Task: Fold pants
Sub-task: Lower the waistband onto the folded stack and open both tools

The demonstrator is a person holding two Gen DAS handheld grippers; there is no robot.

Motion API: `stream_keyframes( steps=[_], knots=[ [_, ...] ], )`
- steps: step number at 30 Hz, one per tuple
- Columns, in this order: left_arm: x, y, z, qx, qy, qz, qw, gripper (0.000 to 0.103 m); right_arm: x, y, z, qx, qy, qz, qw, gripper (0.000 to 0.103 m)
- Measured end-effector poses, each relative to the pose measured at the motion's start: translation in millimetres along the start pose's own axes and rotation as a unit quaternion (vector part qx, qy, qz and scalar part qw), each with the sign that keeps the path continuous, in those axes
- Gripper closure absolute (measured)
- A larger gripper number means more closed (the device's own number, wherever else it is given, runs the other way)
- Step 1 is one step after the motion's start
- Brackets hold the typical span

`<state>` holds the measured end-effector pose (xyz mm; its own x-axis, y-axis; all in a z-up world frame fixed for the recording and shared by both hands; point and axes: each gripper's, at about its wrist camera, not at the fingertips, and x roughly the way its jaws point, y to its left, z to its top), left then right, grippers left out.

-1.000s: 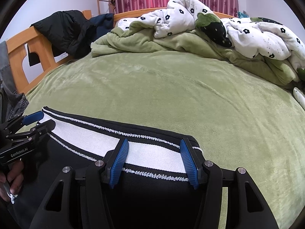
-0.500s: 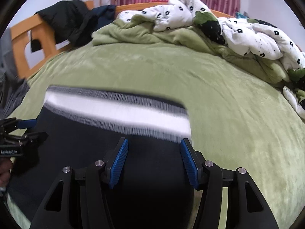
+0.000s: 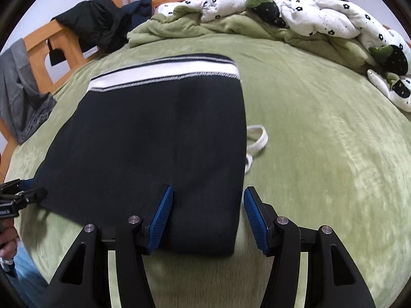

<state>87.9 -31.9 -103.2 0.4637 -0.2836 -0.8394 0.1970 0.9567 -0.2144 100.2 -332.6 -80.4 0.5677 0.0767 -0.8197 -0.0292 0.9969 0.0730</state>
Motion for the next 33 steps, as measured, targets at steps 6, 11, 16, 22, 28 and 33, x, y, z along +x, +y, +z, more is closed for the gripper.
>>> stream_keyframes(
  steps=[6,11,16,22,28,33],
  knots=[
    [-31.1,2.2,-13.9,0.017,-0.044,0.048,0.9978,0.032,-18.1,-2.4,-7.5,0.009,-0.012,-0.013,1.000,0.049],
    [-33.9,-6.5,-12.2,0.068,-0.068,0.080,0.9921,0.037,-20.4,10.2,-7.2,-0.019,-0.032,-0.017,0.999,0.049],
    [-17.9,-13.3,-13.0,0.077,-0.056,0.095,0.9908,0.040,2.8,11.6,-8.4,-0.027,-0.004,-0.035,0.999,0.047],
    [-9.5,-20.4,-10.9,0.036,-0.041,0.073,0.9959,0.040,-2.7,10.6,-7.7,-0.017,0.001,-0.043,0.999,0.047],
    [-43.3,-28.6,-17.6,0.032,-0.054,0.068,0.9957,0.041,-45.1,13.6,-9.8,0.015,-0.023,-0.059,0.998,0.047],
    [-94.3,-46.6,-15.8,0.036,-0.074,0.078,0.9935,0.039,-94.1,24.6,-10.9,0.020,-0.042,-0.073,0.996,0.047]
  ],
)
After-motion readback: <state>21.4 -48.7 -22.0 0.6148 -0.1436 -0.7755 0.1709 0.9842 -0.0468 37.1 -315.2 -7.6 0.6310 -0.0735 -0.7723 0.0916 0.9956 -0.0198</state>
